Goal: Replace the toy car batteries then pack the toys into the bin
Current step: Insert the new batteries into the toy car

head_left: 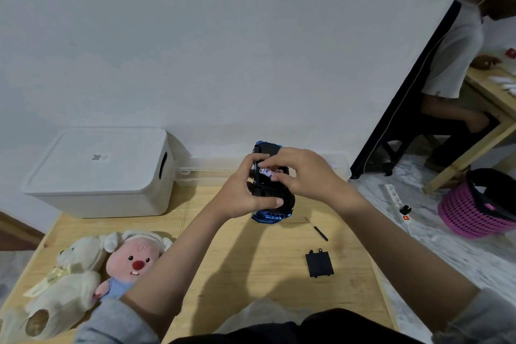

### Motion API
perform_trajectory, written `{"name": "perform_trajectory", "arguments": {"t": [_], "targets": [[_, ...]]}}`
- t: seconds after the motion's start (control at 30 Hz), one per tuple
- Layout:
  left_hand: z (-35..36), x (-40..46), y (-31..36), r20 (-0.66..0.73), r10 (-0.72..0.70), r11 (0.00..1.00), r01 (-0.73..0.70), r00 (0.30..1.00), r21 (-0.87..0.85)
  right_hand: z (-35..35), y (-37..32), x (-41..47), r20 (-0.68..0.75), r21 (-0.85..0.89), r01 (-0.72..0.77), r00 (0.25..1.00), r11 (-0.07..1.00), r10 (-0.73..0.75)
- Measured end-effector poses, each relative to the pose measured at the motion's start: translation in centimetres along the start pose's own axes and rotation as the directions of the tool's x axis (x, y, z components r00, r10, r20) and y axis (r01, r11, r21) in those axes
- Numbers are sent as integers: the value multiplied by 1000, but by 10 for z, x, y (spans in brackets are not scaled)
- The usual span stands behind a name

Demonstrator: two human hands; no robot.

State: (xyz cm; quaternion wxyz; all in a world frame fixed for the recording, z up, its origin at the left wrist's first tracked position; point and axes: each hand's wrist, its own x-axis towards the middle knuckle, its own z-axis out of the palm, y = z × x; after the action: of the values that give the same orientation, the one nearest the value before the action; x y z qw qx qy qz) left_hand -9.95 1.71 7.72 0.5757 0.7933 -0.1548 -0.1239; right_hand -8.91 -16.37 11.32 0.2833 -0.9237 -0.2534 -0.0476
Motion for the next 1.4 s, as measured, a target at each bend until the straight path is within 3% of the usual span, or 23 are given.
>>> {"name": "perform_trajectory", "arguments": {"t": [0.2,0.37,0.53,0.6,0.67,0.73,0.8,0.9,0.97,1.03,1.1,1.23,1.4], "targets": [[-3,0,0,-37,-26,999,24,999,-41,0,-5,7,65,-86,56,997,995,-51],[-6,-6,-2,-86,10,999,-14,996,-48,6,-5,15,37,-95,54,998,994,-50],[-10,-10,-4,-108,8,997,-16,994,-72,9,-10,17,29,-174,153,988,973,-150],[-10,-12,-5,-104,10,996,-20,995,-91,5,-12,17,64,-50,53,997,997,-50],[-9,-12,-4,-111,18,995,-29,994,-99,-3,-18,17,16,217,-117,993,969,116],[-7,-12,-4,-123,18,994,-31,992,-104,-11,-23,16,-30,480,-274,944,833,328],[-4,-13,-4,-128,6,993,-20,992,-116,-17,-26,15,82,685,-385,884,618,460],[0,-14,-6,-129,1,991,-18,992,-131,-24,-27,9,299,836,-471,820,281,487],[1,-14,-6,-129,-1,990,-17,992,-139,-26,-27,5,377,847,-503,796,171,474],[2,-14,-6,-129,-1,989,-18,992,-144,-26,-24,1,389,830,-515,810,215,439],[2,-13,-6,-131,-1,989,-18,991,-144,-25,-22,-2,334,787,-499,840,364,428],[3,-11,-6,-145,15,990,-35,989,-133,-16,-20,-3,94,676,-441,846,590,525],[7,-9,-1,-216,58,991,-83,975,-108,-4,-23,-2,-121,593,-420,797,687,592]]}}
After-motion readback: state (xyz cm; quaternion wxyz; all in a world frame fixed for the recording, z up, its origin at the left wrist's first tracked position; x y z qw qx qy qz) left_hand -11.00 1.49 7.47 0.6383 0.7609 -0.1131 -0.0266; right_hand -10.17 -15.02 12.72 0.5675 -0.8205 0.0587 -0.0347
